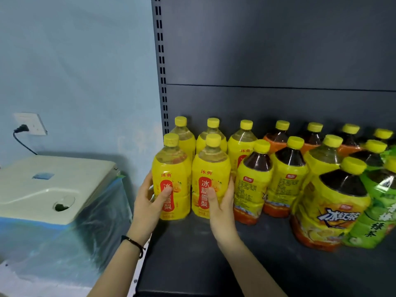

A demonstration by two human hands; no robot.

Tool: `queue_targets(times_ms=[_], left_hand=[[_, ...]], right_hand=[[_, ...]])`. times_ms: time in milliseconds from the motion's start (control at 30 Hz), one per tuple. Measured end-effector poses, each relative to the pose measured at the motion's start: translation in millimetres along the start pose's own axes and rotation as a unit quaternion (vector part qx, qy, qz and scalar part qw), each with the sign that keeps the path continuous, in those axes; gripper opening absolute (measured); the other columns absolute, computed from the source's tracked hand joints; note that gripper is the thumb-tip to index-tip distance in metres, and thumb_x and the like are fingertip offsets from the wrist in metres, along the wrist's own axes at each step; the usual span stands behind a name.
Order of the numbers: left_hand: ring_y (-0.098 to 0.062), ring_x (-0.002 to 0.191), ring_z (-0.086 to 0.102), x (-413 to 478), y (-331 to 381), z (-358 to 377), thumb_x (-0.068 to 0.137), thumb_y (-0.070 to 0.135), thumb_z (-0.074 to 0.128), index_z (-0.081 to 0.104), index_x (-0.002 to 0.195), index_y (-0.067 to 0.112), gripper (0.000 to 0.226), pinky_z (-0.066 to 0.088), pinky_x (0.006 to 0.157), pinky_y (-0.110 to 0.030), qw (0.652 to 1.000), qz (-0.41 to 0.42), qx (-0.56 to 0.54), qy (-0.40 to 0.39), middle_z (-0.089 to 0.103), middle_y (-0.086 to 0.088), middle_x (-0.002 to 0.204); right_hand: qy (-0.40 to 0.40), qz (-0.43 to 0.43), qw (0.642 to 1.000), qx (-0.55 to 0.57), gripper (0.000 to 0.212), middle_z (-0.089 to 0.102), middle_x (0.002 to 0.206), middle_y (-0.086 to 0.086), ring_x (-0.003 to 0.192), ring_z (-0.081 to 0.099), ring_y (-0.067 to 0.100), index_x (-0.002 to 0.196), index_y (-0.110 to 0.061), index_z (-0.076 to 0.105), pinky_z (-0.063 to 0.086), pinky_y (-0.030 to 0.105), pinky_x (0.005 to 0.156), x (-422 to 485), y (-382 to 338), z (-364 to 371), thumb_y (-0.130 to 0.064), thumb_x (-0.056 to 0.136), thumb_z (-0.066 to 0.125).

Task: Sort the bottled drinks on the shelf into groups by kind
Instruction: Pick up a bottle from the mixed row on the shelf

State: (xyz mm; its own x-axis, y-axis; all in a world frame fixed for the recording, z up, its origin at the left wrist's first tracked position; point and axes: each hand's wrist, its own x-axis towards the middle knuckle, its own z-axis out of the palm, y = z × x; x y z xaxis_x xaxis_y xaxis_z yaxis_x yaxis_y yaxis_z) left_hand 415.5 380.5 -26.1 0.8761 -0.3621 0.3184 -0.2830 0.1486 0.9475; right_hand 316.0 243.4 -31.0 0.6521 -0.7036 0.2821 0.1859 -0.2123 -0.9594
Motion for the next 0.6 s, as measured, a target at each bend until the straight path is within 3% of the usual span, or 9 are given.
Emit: queue_targets(times_ms=[133, 200, 333, 467, 600], left_hand=[[-0.006, 0.104, 0.065, 7, 0, -2, 0.056, 0.075, 0.070, 0.049, 0.131, 0.038, 0.086, 0.057, 0.076, -0.024, 1.000, 0.001, -0.028, -0.013, 0.067, 0.012, 0.115], [-0.007, 0.106, 0.064, 10, -2, -3, 0.061, 0.073, 0.069, 0.046, 0.135, 0.033, 0.088, 0.057, 0.079, -0.025, 0.999, 0.004, -0.035, -0.026, 0.067, 0.012, 0.118], [-0.013, 0.115, 0.061, 20, -10, -4, 0.076, 0.057, 0.065, 0.041, 0.141, 0.029, 0.074, 0.054, 0.092, -0.040, 0.998, 0.010, -0.014, -0.067, 0.061, 0.006, 0.129], [-0.004, 0.112, 0.060, 25, -7, 10, 0.077, 0.054, 0.063, 0.041, 0.138, 0.030, 0.069, 0.052, 0.091, -0.025, 0.999, 0.043, 0.003, -0.030, 0.059, 0.013, 0.126], [-0.001, 0.112, 0.056, 28, -5, 15, 0.080, 0.047, 0.065, 0.037, 0.139, 0.032, 0.067, 0.051, 0.090, -0.025, 0.999, 0.030, 0.020, -0.007, 0.055, 0.008, 0.130]], right_hand=[[-0.017, 0.009, 1.000, -0.016, 0.092, 0.026, 0.155, -0.011, 0.141, 0.031, 0.011, 0.149, -0.043, 0.011, 0.034, 0.047, 0.113, 15, 1, 2, -0.081, 0.073, 0.048], [-0.032, 0.017, 0.999, -0.018, 0.088, 0.029, 0.154, -0.009, 0.139, 0.034, 0.012, 0.150, -0.041, 0.012, 0.036, 0.046, 0.112, 19, -1, 1, -0.074, 0.078, 0.050], [-0.044, 0.027, 0.998, -0.038, 0.081, 0.023, 0.156, -0.006, 0.140, 0.032, 0.014, 0.152, -0.033, 0.003, 0.034, 0.039, 0.113, 27, -9, -2, -0.056, 0.086, 0.045], [-0.017, 0.026, 0.998, -0.063, 0.074, 0.029, 0.155, -0.004, 0.138, 0.035, 0.014, 0.152, -0.030, 0.007, 0.035, 0.034, 0.112, 23, -11, 2, -0.052, 0.090, 0.042], [-0.003, 0.037, 0.995, -0.092, 0.071, 0.039, 0.150, -0.005, 0.134, 0.041, 0.015, 0.152, -0.028, 0.018, 0.036, 0.030, 0.109, 15, -16, -3, -0.053, 0.090, 0.044]])
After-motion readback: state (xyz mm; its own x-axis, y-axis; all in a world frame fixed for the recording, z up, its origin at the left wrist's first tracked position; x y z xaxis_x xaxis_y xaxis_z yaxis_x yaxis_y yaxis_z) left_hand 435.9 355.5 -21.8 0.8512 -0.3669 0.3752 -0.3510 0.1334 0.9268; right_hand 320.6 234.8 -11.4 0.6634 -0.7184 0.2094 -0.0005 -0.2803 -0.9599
